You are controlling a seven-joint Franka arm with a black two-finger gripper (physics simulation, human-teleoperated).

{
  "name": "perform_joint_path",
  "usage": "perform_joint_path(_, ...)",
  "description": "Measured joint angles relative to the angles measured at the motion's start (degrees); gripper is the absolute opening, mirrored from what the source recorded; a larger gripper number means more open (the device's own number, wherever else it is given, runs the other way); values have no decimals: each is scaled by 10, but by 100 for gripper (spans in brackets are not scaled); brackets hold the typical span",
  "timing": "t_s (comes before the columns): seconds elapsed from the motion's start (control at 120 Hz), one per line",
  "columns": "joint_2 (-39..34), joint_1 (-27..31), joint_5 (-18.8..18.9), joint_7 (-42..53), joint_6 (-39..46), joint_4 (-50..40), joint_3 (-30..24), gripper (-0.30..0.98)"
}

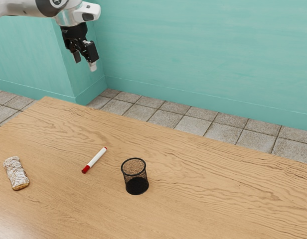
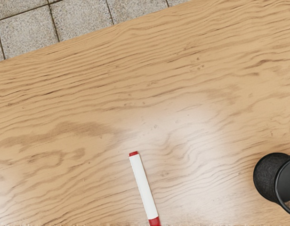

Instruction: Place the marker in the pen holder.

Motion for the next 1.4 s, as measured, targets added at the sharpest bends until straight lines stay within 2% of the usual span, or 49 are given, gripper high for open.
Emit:
perform_joint_path(0.367, 11, 0, 1, -32, -9, 7, -1, 66)
perform_joint_path(0.542, 156, 1, -4, -42, 5, 22, -4, 66)
perform_joint_path(0.633, 188, 20, -6, -44, 24, 9, -4, 66)
perform_joint_path(0.7, 183, 24, -12, -40, 46, -34, -2, 66)
perform_joint_path(0.833, 105, 22, -15, -26, 139, -222, -1, 66)
perform_joint_path(1.017, 28, 18, 8, -4, 258, -410, 2, 66)
perform_joint_path(1.283, 48, 16, 17, 28, 384, -459, 7, 66)
perform_joint_path(1.4, 63, 16, 6, 39, 415, -462, 7, 66)
